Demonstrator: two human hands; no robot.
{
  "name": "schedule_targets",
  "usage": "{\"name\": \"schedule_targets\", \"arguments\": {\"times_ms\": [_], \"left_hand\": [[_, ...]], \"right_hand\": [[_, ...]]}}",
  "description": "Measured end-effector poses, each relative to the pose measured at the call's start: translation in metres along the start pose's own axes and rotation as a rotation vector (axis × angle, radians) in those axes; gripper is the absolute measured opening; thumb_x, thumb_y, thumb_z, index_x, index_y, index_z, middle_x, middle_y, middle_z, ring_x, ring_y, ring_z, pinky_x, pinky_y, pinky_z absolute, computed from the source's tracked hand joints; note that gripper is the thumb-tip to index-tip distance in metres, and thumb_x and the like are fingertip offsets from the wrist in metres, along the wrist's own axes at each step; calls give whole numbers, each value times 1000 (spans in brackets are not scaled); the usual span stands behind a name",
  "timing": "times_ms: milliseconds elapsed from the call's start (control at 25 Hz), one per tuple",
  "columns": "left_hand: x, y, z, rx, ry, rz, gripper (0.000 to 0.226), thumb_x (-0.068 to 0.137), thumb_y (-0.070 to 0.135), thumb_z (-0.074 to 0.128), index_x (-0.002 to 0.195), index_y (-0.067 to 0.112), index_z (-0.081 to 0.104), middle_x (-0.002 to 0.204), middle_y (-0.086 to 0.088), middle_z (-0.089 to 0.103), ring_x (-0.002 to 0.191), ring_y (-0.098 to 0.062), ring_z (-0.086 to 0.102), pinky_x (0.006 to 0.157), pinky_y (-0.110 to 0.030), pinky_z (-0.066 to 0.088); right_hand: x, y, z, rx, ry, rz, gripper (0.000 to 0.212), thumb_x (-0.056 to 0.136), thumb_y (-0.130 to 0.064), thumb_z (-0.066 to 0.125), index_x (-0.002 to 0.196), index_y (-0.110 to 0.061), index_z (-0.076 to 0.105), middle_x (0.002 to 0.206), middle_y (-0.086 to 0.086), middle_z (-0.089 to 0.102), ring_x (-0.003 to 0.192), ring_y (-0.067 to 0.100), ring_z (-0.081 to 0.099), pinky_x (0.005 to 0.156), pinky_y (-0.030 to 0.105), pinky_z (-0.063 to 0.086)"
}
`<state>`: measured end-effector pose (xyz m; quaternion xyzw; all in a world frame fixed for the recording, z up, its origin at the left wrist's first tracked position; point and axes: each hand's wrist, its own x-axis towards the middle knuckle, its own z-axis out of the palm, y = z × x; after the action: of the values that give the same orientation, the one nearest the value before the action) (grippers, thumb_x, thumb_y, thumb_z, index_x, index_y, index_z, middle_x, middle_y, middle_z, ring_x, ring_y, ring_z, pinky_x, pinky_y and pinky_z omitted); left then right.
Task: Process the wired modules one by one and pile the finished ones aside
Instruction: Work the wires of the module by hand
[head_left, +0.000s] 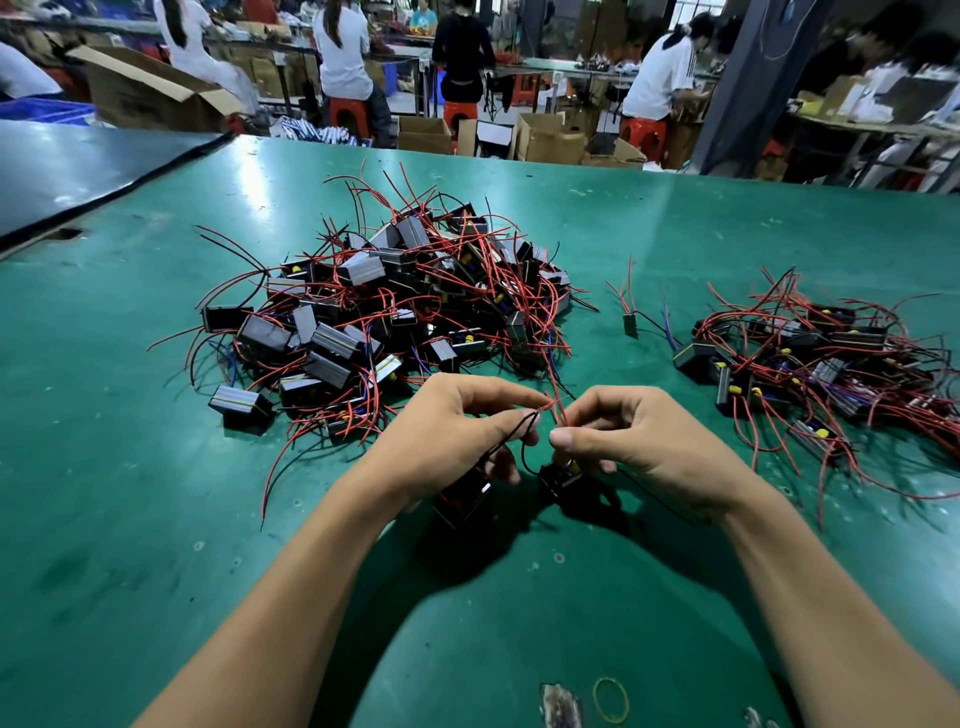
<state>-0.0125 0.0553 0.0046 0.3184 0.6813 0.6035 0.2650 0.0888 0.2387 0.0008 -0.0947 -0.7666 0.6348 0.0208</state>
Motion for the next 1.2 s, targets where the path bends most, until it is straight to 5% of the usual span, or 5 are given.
{"name": "schedule_targets", "arguments": {"times_ms": [240,800,1200], "left_hand": [[1,-1,1,-68,28,16,22,94,3,60,102,18,73,73,0,69,55,-18,64,62,-29,53],[2,0,4,-153,129,41,8,88,15,70,89,14,78,63,-1,61,52,-15,39,44,-18,36],[3,0,10,-140,197,30,6,81,21,78,81,14,79,70,-10,59,62,-13,42,54,-17,35]], "right_hand": [[1,2,1,35,-3,3,18,68,-33,86,76,-25,73,73,6,74,53,6,54,47,14,35],[1,0,5,-14,18,-10,19,70,-38,83,79,-24,73,81,12,77,61,11,58,50,12,38],[1,-1,9,18,14,-25,26,67,-29,83,81,-11,69,75,12,75,62,10,66,55,15,47]]}}
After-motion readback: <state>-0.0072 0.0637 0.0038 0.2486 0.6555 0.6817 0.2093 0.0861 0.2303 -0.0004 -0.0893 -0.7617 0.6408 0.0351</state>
